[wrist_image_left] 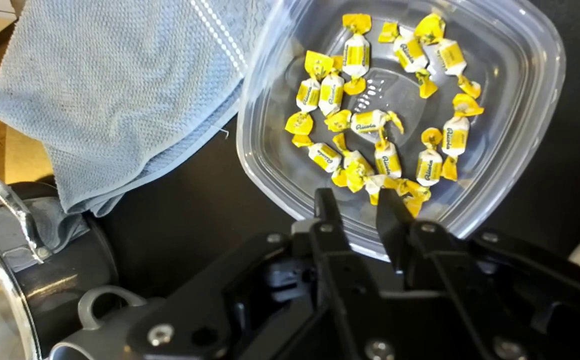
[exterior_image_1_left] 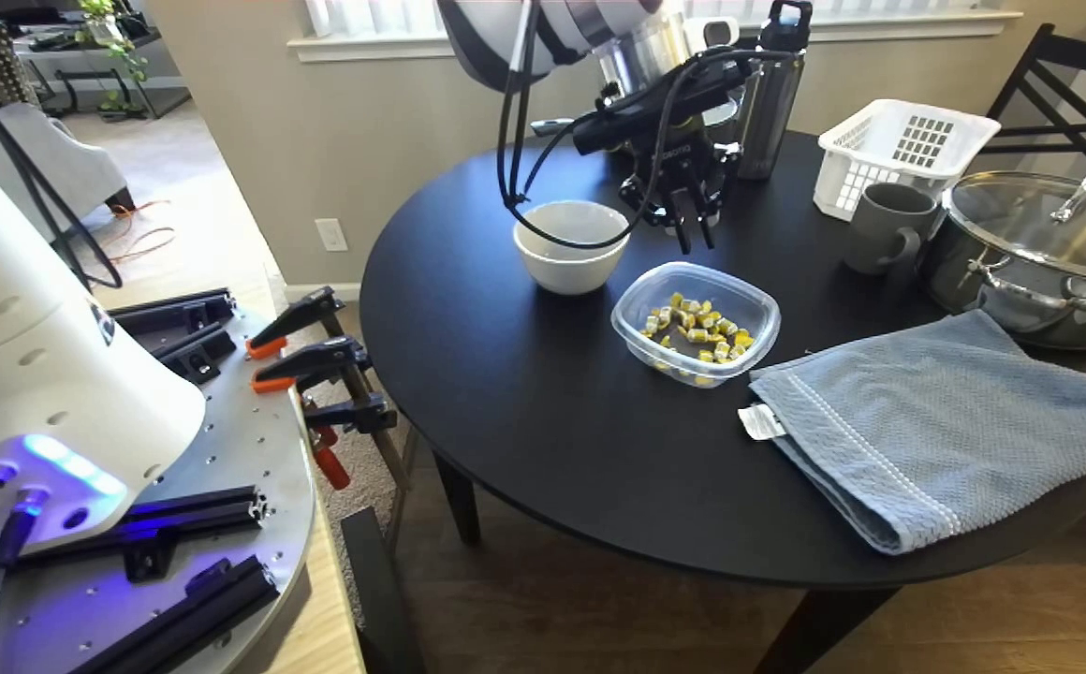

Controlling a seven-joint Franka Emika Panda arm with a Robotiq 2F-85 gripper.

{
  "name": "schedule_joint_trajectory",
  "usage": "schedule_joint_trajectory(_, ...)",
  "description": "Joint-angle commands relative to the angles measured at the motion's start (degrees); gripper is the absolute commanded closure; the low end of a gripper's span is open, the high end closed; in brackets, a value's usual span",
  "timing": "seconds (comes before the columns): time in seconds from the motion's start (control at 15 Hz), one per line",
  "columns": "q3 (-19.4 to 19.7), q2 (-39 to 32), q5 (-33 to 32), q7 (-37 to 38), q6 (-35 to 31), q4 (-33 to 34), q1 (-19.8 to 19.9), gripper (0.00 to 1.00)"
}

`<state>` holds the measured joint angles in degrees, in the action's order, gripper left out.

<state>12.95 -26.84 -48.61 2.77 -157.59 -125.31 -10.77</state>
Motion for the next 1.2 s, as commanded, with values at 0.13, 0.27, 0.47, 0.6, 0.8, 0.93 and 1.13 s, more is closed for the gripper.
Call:
schedule_joint_trajectory(0.13, -8.50, 1.58, 7.70, -4.02, 2.66, -1.51, 5.46, 0.31)
schedule_joint_trajectory(0.27, -11.12, 2.84, 12.28, -6.47, 3.84, -2.12, 6.62, 0.17)
schedule_joint_trajectory(0.47, -13.92, 5.40, 18.82, -10.91, 5.83, -2.88, 7.75, 0.01)
schedule_joint_trajectory(0.6, -16.16, 7.30, 24.48, -15.58, 7.43, -3.41, 8.87, 0.00)
schedule_joint_trajectory(0.8, -19.94, 9.15, 32.56, -23.96, 10.65, -4.06, 10.61, 0.00)
schedule_joint_trajectory(0.93, -20.97, 9.39, 35.79, -28.01, 13.68, -3.84, 11.14, 0.00)
schedule_joint_trajectory(1.13, -21.07, 9.01, 38.14, -31.44, 17.10, -3.48, 11.42, 0.00)
